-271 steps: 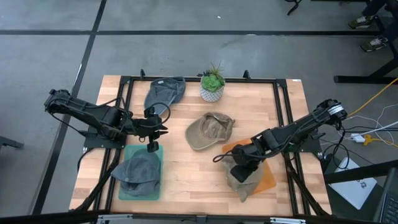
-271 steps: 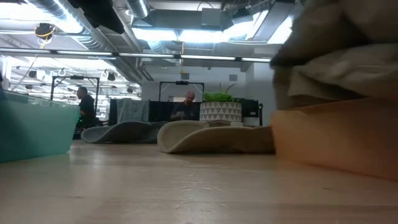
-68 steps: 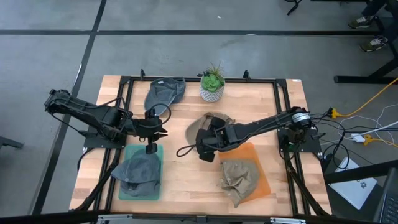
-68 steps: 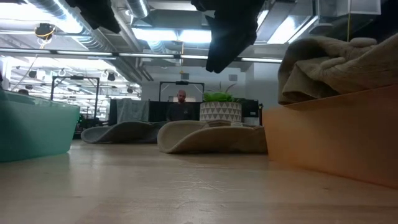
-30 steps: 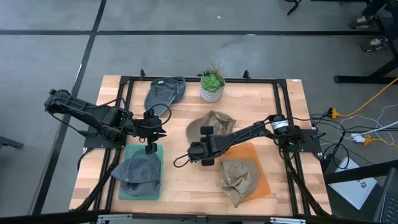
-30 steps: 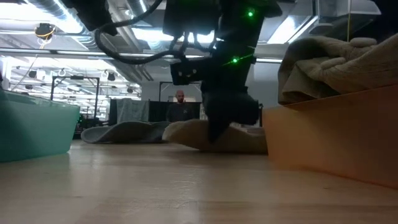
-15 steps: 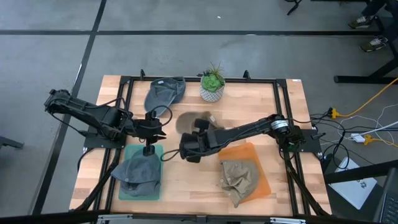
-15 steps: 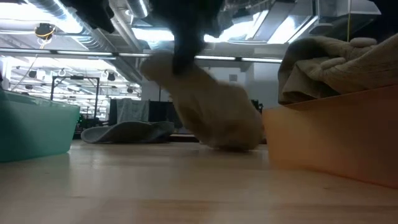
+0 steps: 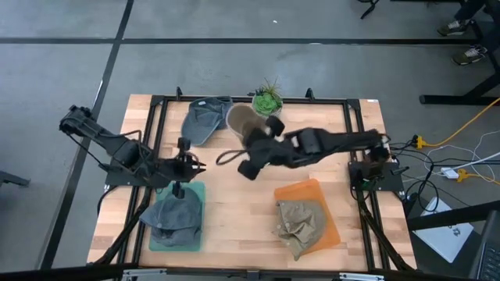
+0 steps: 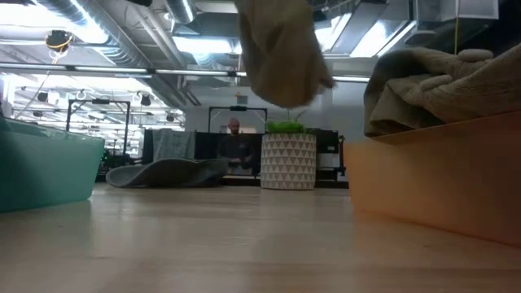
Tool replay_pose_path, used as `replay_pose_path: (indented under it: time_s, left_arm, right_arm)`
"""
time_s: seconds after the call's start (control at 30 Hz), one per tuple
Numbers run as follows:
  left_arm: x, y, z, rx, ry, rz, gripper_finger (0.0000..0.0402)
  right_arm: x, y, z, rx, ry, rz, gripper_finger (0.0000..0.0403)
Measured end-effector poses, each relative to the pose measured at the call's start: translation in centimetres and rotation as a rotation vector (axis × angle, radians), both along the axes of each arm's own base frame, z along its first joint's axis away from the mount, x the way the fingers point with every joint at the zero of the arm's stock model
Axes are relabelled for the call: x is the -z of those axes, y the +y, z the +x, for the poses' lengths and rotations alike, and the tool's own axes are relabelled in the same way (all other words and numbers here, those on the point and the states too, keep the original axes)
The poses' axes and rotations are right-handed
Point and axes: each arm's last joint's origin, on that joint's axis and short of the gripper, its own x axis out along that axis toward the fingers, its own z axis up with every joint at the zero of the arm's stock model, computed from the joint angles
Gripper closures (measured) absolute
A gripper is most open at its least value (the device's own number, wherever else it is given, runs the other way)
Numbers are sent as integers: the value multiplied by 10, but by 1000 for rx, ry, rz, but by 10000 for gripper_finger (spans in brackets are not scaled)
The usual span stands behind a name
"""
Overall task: Pick & Place hat
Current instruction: Put the brown cap into the orange bin
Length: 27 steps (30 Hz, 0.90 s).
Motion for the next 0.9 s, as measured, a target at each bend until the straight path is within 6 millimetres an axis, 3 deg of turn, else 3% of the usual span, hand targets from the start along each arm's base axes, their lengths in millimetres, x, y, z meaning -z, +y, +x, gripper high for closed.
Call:
replay_pose_path:
  time_s: [0.27,0.53,0.9]
  left_arm:
    - [7,-10,2,21,17,190,343]
    - [-1,-22,0,-134,-84,588,343]
    - [-5,-29,0,-36,-28,764,326]
  right_arm:
    - [-36,1,0,-101,-246,4,390]
    - [-61,2,12,-363,-505,95,390]
    - [-84,-9,0,-401,-629,118,387]
